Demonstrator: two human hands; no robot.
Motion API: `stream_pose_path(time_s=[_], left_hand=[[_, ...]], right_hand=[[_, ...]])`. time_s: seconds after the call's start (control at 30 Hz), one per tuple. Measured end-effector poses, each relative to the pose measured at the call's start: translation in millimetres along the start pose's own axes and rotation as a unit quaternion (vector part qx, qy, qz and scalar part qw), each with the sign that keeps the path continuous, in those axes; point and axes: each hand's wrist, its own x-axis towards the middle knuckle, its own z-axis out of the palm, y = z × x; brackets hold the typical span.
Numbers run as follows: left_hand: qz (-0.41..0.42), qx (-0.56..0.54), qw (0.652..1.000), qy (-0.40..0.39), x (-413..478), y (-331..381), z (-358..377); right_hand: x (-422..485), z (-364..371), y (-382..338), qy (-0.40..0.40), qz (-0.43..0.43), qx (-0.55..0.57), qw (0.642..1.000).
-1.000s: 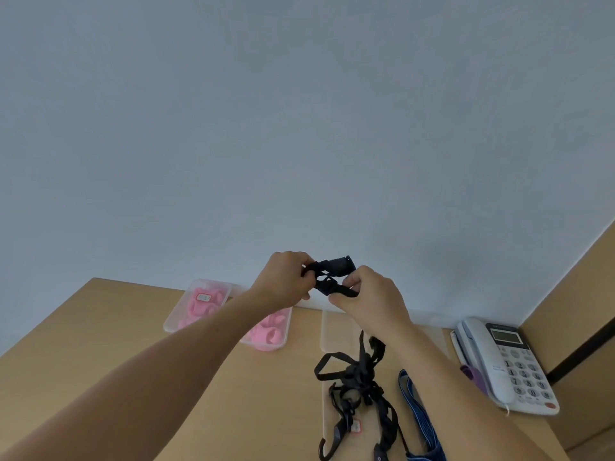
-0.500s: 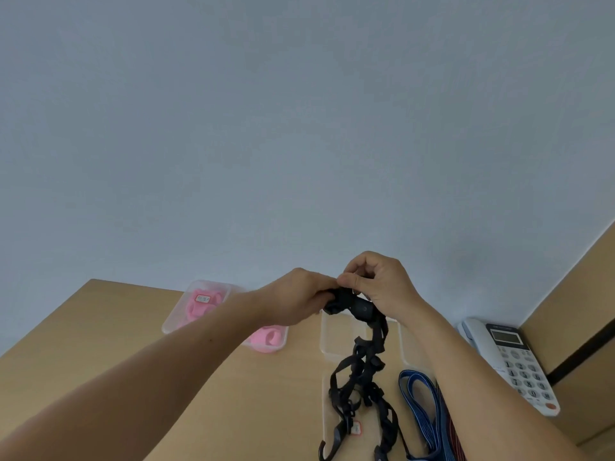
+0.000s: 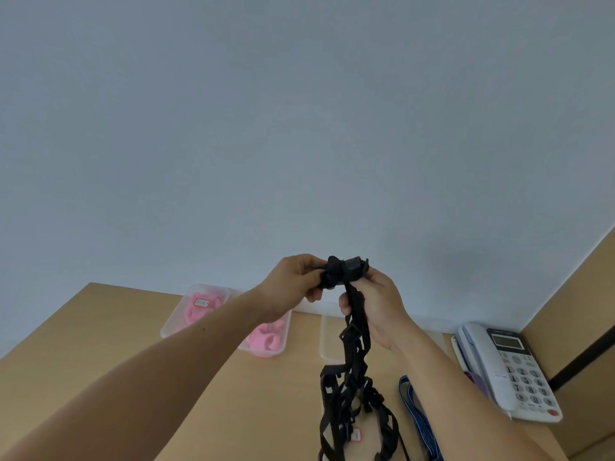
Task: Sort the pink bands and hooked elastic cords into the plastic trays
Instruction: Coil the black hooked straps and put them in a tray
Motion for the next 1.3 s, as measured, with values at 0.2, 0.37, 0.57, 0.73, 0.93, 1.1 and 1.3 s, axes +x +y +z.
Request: stream_pose_path(time_s=[0.2, 0.37, 0.57, 0.73, 0.93, 1.1, 1.3], left_hand=[[0.064, 0.214, 0.967, 0.122, 2.4, 0.0, 8.9], [0.158, 0.310, 0.927, 0.141, -4.2, -2.2, 6.3], [-0.009, 0.017, 0.998, -0.057, -9.9, 15.8, -5.2], [0.036, 0.061, 0.996, -0.057, -9.9, 8.4, -7.0], [0.221, 0.353, 0.906, 0.082, -5.1, -12.0, -4.3], [0.376, 0.434, 0.810, 0.117, -4.5, -20.1, -3.0], [0.029, 0.056, 0.998, 0.001, -6.7, -6.5, -3.2]], right_hand=[[-2.2, 6.9, -6.6, 0.004, -0.004, -0.025, 1.000], [-2.3, 9.0, -9.3, 0.022, 0.001, -0.019, 1.000], [-2.7, 1.4, -0.6, 0.012, -0.008, -0.004, 1.000], [-4.5, 1.6, 4.6, -0.023, 0.000, -0.009, 1.000], [-4.7, 6.4, 5.0, -0.007, 0.089, 0.028, 0.996], [-4.7, 10.6, 4.2, 0.014, 0.083, 0.061, 0.995], [-1.6, 4.3, 6.7, 0.003, 0.020, 0.078, 0.997]])
